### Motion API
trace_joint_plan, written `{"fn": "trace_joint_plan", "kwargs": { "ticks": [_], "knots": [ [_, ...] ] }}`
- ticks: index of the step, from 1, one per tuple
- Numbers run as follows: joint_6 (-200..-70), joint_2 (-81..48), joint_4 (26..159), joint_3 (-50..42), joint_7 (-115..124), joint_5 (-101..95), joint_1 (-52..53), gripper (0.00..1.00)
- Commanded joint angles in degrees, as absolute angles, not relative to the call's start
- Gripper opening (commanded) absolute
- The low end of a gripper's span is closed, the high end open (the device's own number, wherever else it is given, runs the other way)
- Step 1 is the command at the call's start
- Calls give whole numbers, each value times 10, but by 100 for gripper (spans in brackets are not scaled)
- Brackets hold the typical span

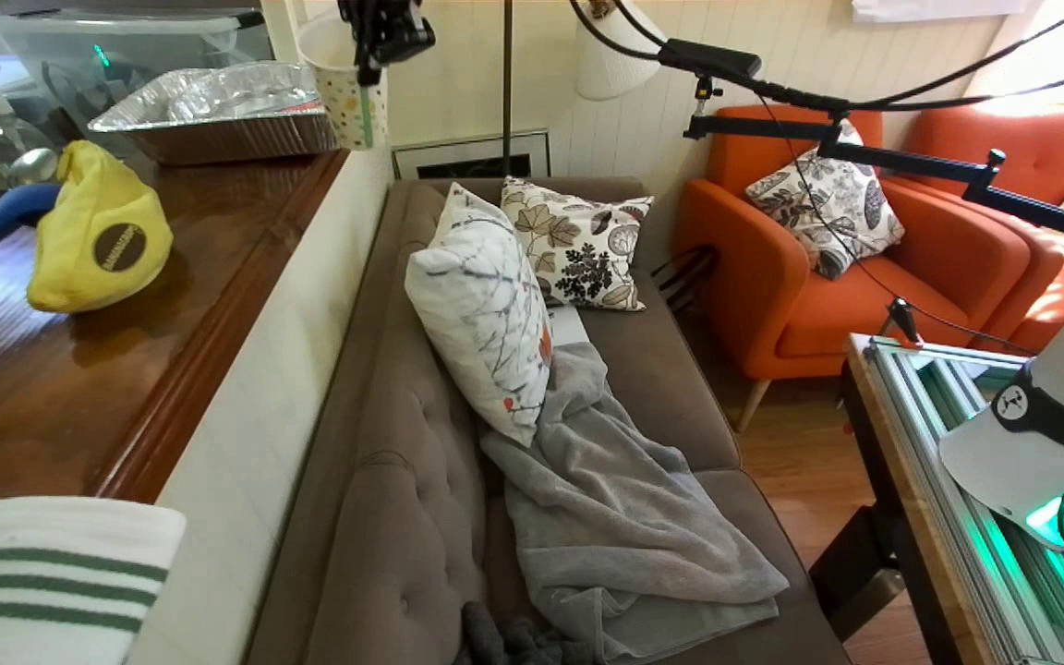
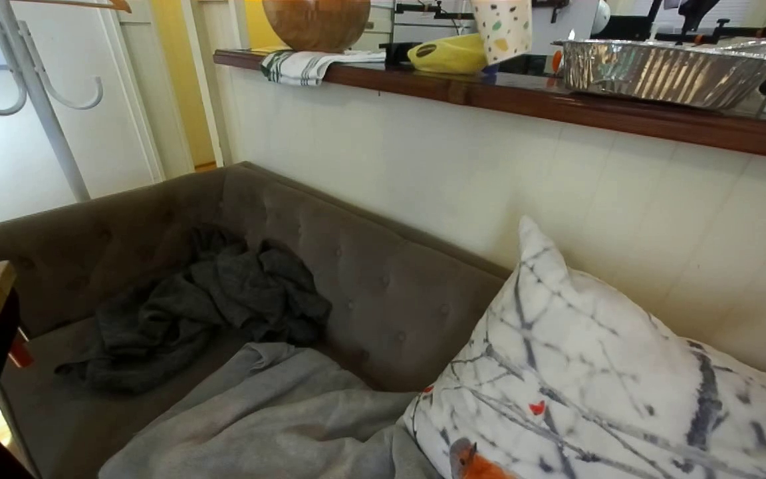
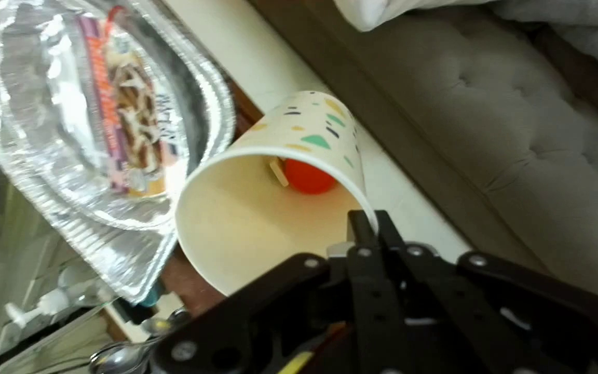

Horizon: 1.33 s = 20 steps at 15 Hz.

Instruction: Put the cup on the countertop

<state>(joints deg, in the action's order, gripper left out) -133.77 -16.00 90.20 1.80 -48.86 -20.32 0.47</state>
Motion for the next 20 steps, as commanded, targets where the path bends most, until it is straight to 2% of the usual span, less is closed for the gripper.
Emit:
{"fn": "trace_joint_plan", "kwargs": {
  "ticks": [1, 4, 7, 17, 20],
  "knots": [
    [-1454, -179, 881, 13, -516, -194, -18, 1],
    [-1579, -222, 865, 31, -559, -121, -60, 1],
    [-1639, -273, 825, 91, -638, -25, -110, 1],
    [-1540, -356, 701, 201, -784, -14, -136, 1],
    [-1473, -374, 670, 235, -848, 58, -145, 1]
  ]
}}
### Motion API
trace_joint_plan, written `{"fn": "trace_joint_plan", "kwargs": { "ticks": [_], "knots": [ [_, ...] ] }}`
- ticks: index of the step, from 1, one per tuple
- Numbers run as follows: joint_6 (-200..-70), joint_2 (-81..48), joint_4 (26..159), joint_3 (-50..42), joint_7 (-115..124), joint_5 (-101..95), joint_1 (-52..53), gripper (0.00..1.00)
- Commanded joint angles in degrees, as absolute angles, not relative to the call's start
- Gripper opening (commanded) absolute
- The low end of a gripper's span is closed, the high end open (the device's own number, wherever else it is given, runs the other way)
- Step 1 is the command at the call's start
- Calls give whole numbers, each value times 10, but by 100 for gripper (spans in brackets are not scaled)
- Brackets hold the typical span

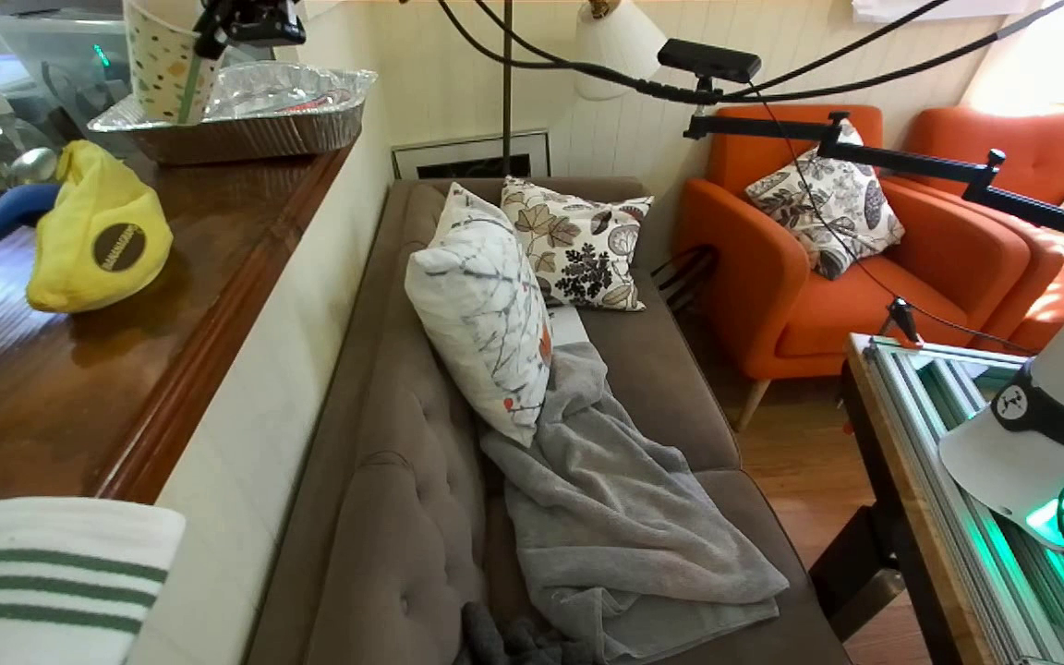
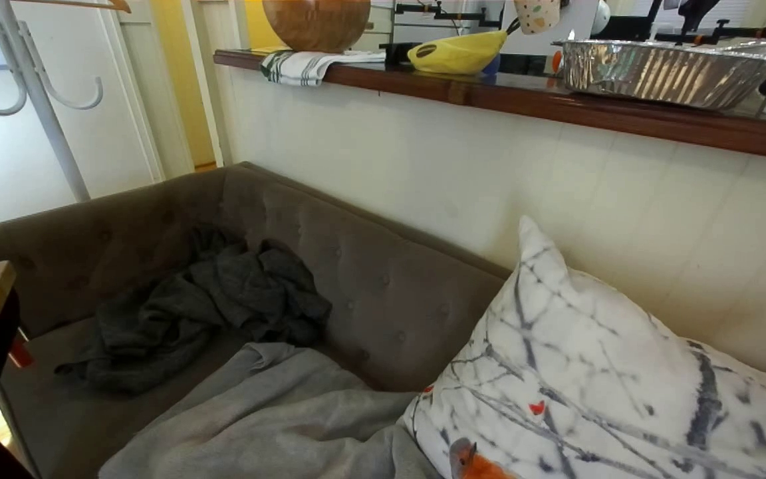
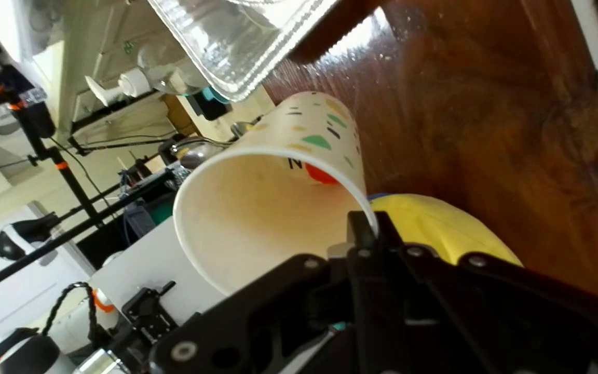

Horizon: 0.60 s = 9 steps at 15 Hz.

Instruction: Put the cup on the countertop

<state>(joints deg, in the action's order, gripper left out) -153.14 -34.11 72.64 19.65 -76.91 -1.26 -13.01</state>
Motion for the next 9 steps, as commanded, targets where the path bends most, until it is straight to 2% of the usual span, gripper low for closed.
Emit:
{"fn": "trace_joint_plan", "kwargs": {
  "ticks": [1, 3, 4, 5, 9],
  "knots": [
    [-1452, -382, 656, 245, -871, 87, -148, 1],
    [-1402, -391, 633, 234, -882, 123, -140, 1],
    [-1442, -361, 680, 200, -858, 107, -120, 1],
    [-1435, -363, 675, 196, -862, 112, -118, 4],
    [-1435, -363, 675, 187, -860, 110, -112, 4]
  ]
}}
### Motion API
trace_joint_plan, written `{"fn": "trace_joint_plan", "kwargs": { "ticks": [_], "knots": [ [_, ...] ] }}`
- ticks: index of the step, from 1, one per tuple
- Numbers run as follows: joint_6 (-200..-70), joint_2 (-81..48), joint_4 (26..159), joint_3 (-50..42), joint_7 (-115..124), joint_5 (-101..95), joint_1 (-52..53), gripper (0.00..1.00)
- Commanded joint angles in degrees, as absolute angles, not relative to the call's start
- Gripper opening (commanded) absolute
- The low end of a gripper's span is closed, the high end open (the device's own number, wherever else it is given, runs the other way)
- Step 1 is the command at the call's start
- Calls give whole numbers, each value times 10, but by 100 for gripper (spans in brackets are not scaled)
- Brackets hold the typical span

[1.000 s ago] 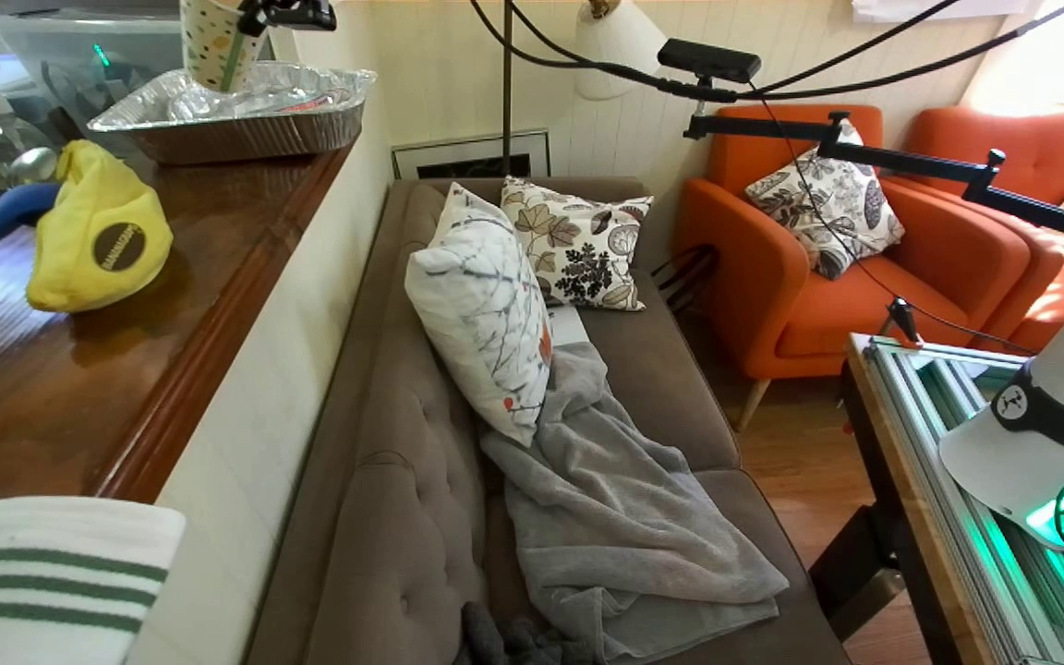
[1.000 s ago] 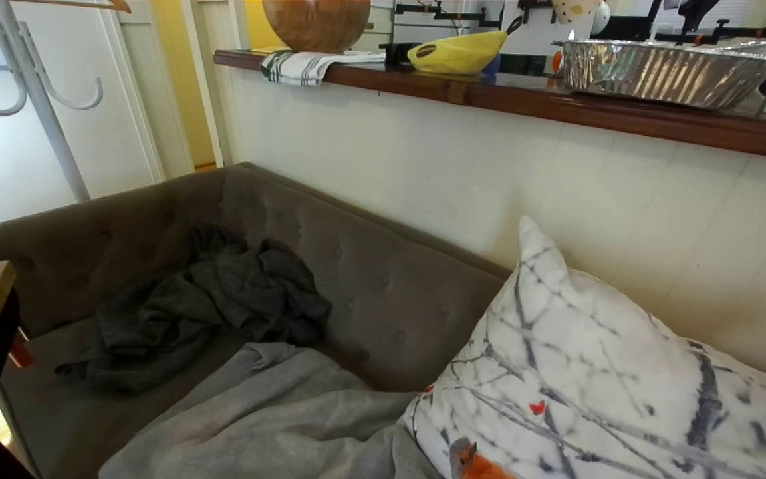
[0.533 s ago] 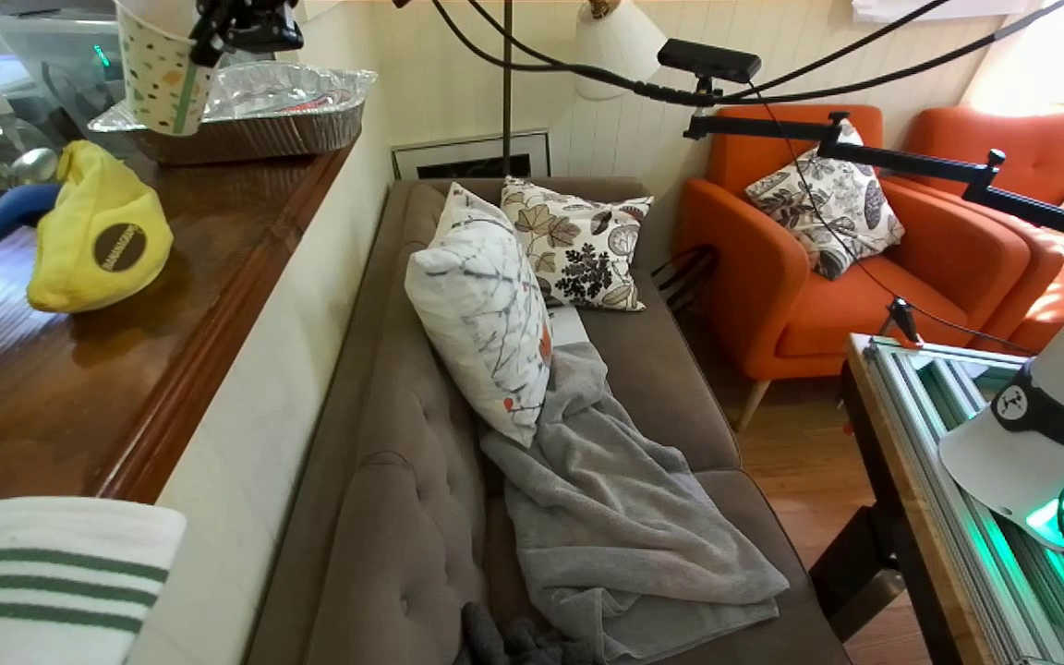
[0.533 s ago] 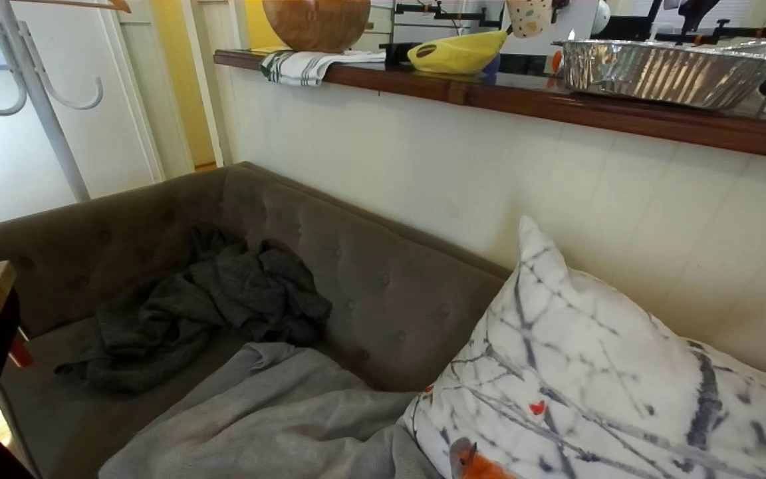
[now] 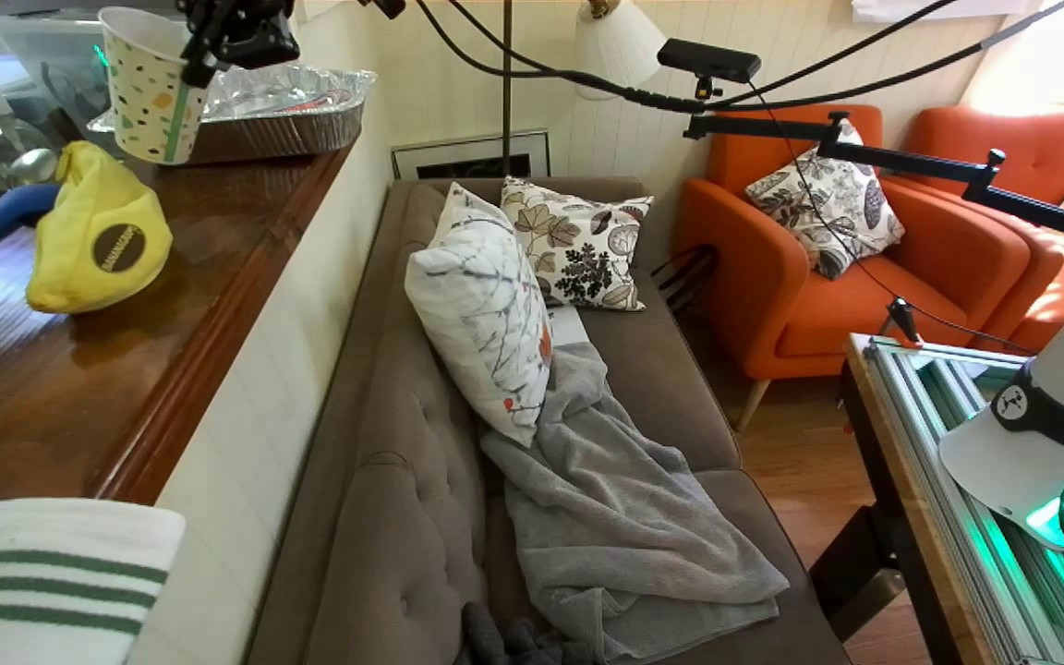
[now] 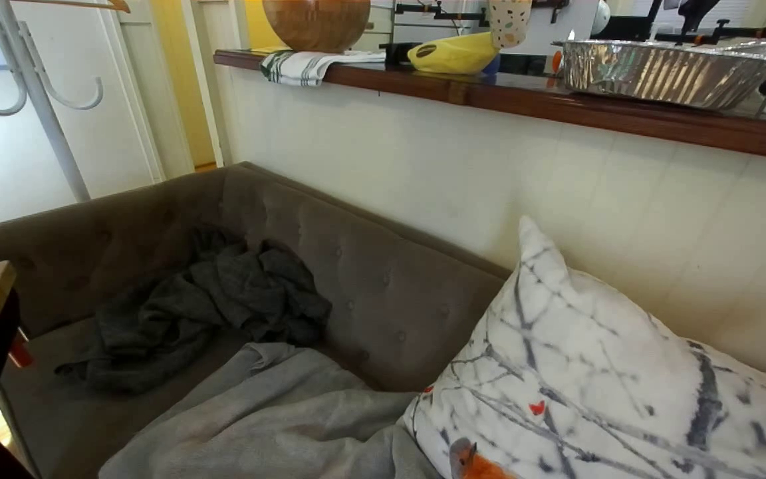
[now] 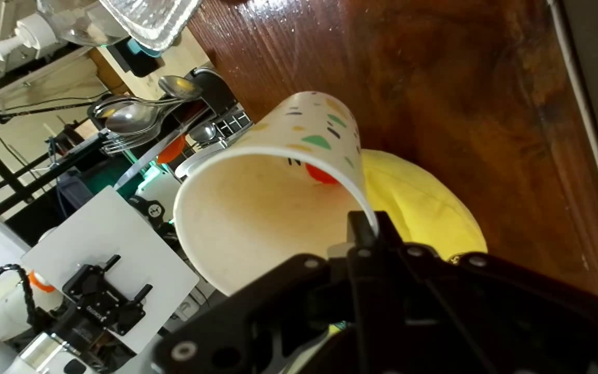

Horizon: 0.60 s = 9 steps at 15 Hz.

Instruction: Put the cup on the countertop

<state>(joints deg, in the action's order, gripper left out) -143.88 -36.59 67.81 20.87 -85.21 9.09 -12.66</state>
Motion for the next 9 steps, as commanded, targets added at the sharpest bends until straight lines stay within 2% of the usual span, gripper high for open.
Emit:
{"fn": "trace_joint_plan", "kwargs": {
  "ticks": [1, 9],
  "knots": [
    [-1435, -363, 675, 187, -860, 110, -111, 1],
    [-1285, -379, 599, 259, -919, 163, -160, 1]
  ]
}}
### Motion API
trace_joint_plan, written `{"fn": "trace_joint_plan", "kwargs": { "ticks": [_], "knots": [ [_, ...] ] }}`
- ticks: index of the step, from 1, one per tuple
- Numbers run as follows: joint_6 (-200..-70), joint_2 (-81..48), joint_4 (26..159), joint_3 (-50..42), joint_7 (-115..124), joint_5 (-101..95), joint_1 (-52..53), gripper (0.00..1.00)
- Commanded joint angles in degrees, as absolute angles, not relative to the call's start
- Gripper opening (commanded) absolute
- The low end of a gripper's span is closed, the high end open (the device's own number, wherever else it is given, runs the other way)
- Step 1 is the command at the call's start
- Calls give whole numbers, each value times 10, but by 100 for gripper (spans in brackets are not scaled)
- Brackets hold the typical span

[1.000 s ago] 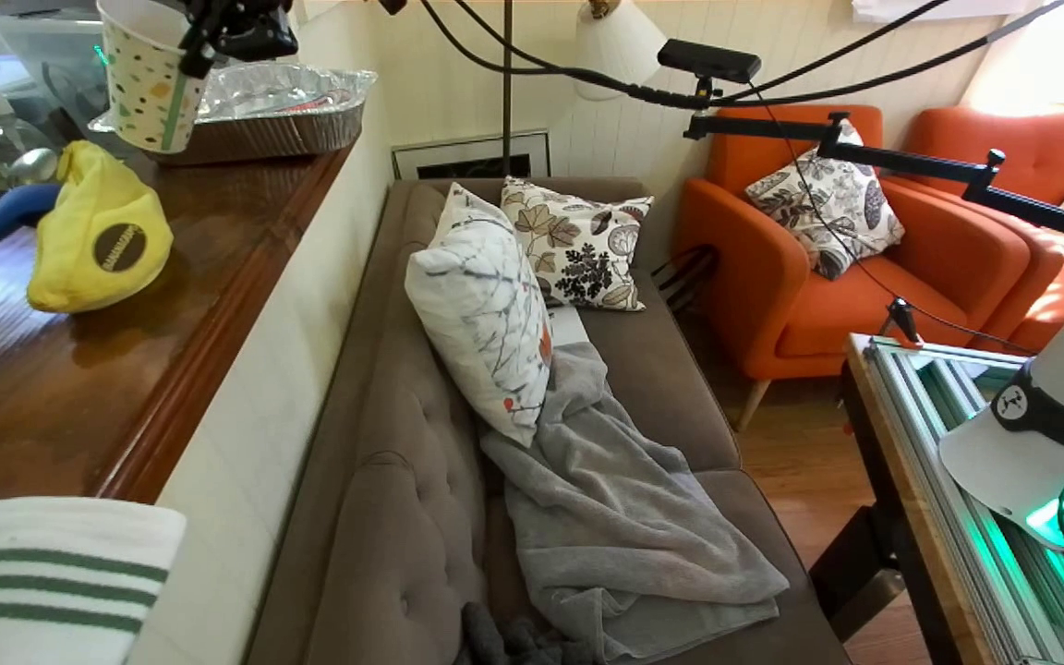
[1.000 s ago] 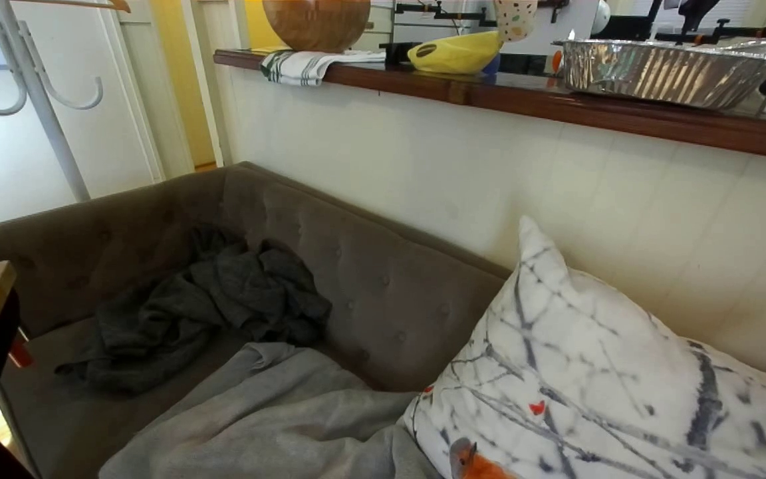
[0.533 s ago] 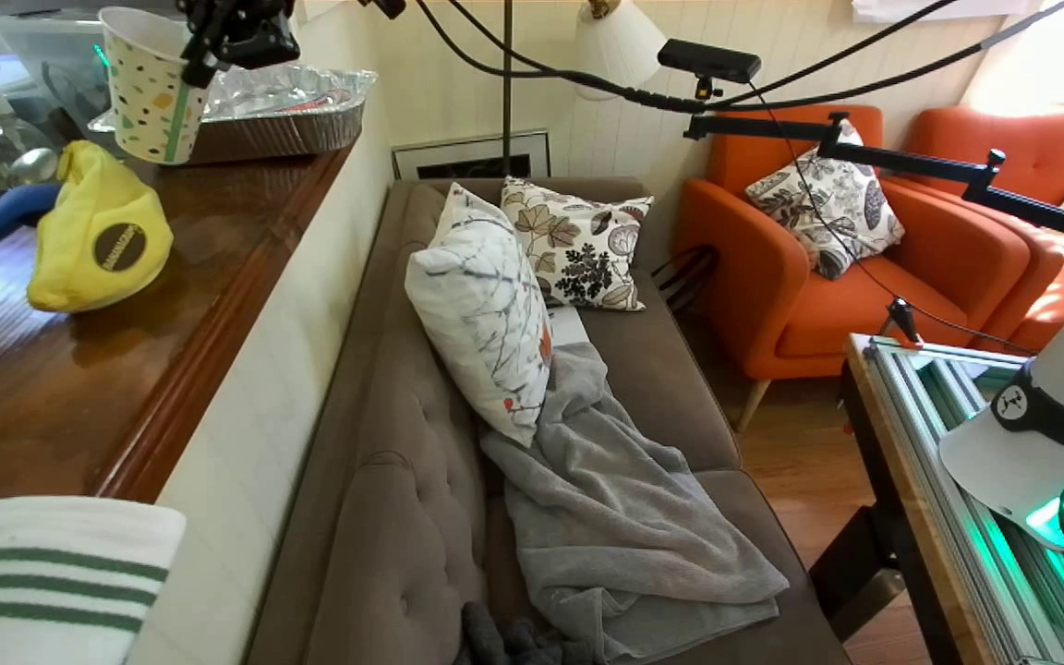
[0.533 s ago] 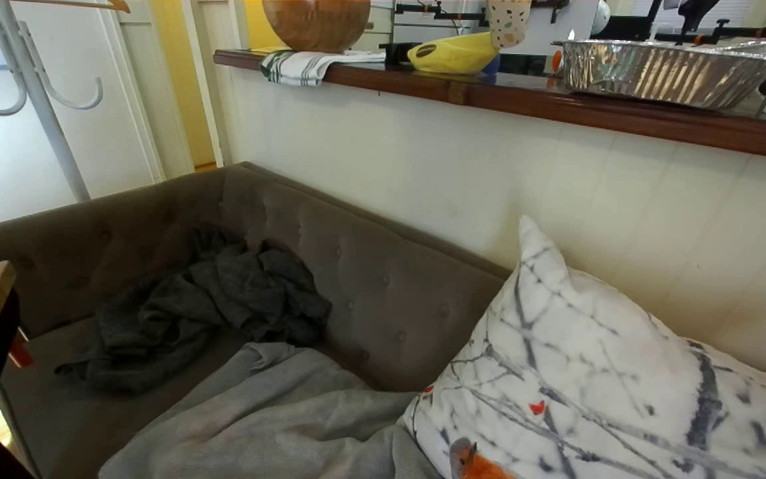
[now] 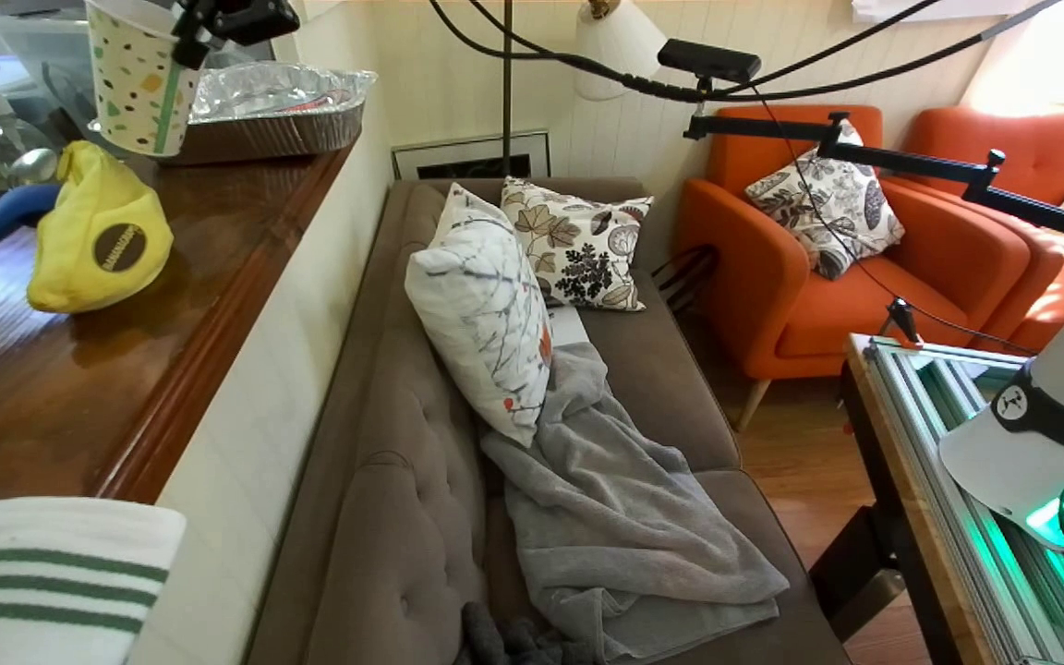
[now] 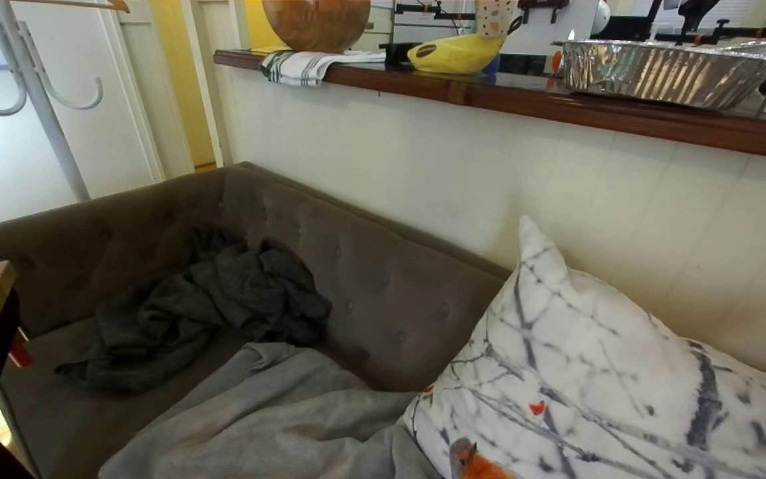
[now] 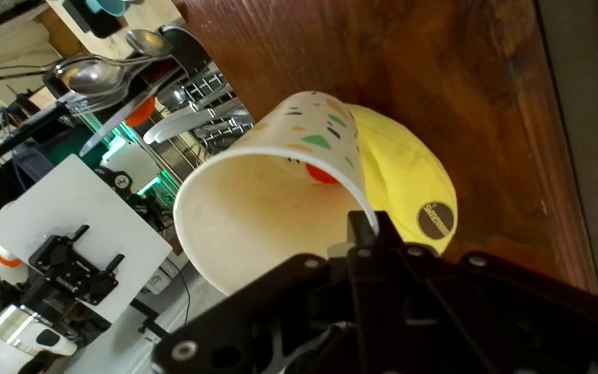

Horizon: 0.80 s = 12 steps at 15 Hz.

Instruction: Put the cup on the countertop

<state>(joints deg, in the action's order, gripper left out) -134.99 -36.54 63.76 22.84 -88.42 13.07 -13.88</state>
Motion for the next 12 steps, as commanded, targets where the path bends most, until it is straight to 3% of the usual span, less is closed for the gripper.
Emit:
{"fn": "trace_joint_plan", "kwargs": {
  "ticks": [1, 7, 12],
  "knots": [
    [-1252, -381, 591, 262, -918, 165, -164, 1],
    [-1060, -382, 556, 218, -883, 100, -157, 1],
    [-1076, -369, 582, 210, -893, 103, -162, 4]
  ]
}}
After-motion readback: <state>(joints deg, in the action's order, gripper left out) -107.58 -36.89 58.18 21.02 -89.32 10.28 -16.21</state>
